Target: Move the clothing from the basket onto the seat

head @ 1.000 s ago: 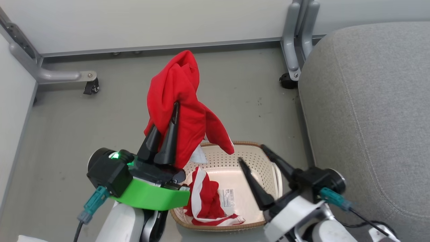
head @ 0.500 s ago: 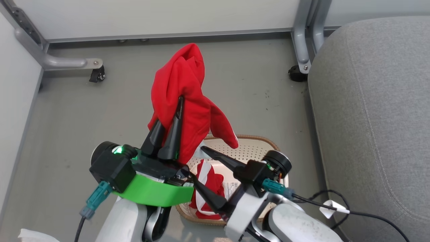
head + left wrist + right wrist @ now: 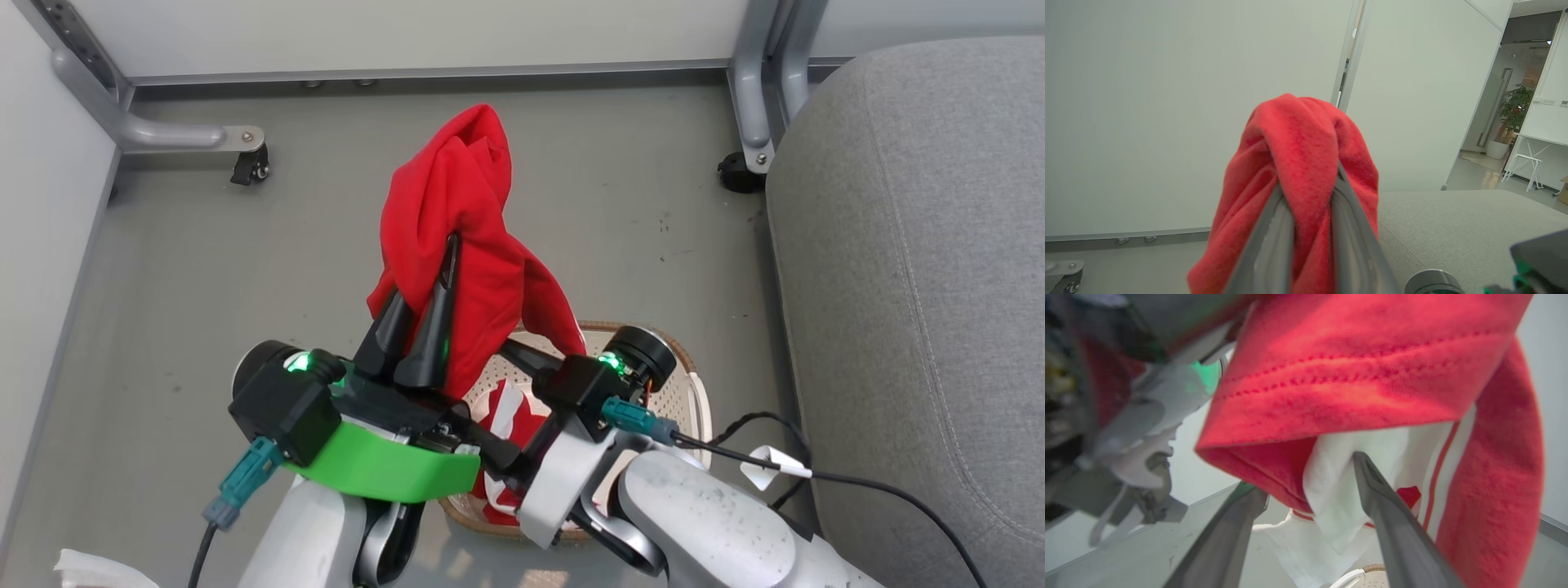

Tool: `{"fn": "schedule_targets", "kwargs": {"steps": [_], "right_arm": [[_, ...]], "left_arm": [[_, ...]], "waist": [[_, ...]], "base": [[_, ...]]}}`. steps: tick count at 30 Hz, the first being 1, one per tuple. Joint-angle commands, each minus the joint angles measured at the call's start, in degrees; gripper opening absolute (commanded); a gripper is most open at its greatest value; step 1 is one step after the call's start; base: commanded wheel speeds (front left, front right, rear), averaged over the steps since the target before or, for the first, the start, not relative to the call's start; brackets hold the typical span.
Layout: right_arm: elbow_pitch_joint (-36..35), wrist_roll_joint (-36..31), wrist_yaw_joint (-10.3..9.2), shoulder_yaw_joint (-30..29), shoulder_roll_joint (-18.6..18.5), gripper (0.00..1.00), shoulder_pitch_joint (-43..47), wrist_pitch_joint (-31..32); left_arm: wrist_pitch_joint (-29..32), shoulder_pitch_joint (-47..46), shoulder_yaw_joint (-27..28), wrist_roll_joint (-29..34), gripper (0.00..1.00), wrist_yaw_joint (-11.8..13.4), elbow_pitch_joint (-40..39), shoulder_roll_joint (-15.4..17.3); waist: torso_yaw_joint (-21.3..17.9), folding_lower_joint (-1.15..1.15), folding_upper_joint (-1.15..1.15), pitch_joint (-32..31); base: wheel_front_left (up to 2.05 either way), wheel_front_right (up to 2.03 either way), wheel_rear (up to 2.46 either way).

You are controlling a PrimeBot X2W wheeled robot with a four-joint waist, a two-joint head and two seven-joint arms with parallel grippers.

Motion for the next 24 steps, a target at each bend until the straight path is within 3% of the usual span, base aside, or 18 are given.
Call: {"fn": "schedule_targets", "kwargs": {"steps": [1, 8, 9, 11, 12, 24], "right_arm": [[0.60, 0.41, 0.00, -0.03, 0.05, 1.00, -0.91, -0.56], [2.82, 1.05, 0.00, -0.71, 0.38, 0.99, -2.55, -1.90], [2.96, 1.35, 0.00, -0.74, 0.40, 0.80, -2.66, -1.94], [3.08, 2.15, 0.00, -0.32, 0.43, 0.14, -2.72, -2.12], [3.11, 2.61, 0.00, -0.14, 0.43, 0.00, -2.78, -2.17], [3.68, 3.91, 0.00, -0.04, 0.43, 0.00, -3.72, -2.94]], "left_arm": [[-0.02, -1.12, 0.10, -0.39, 0.00, 0.37, 0.07, 0.06], [-0.02, -1.06, -0.58, -0.61, 0.00, 0.34, -0.04, 0.06], [-0.02, -1.09, -0.64, -0.64, 0.00, 0.34, -0.02, 0.06], [-0.02, -1.12, -0.83, -0.70, 0.00, 0.32, 0.04, 0.06], [-0.02, -1.13, -0.90, -0.74, 0.00, 0.32, 0.04, 0.06], [-0.02, -0.72, -1.08, -1.10, 0.00, 0.50, 0.37, 0.06]], "waist": [[0.03, 0.00, 0.00, -0.04], [0.04, 0.00, 0.00, -0.01], [0.05, 0.00, 0.00, -0.02], [0.10, 0.00, 0.00, -0.04], [0.12, 0.00, 0.00, -0.05], [0.22, 0.00, 0.00, -0.17]], "base": [[0.00, 0.00, 0.00], [0.00, 0.00, 0.00], [0.00, 0.00, 0.00], [0.00, 0.00, 0.00], [0.00, 0.00, 0.00], [0.00, 0.00, 0.00]]}}
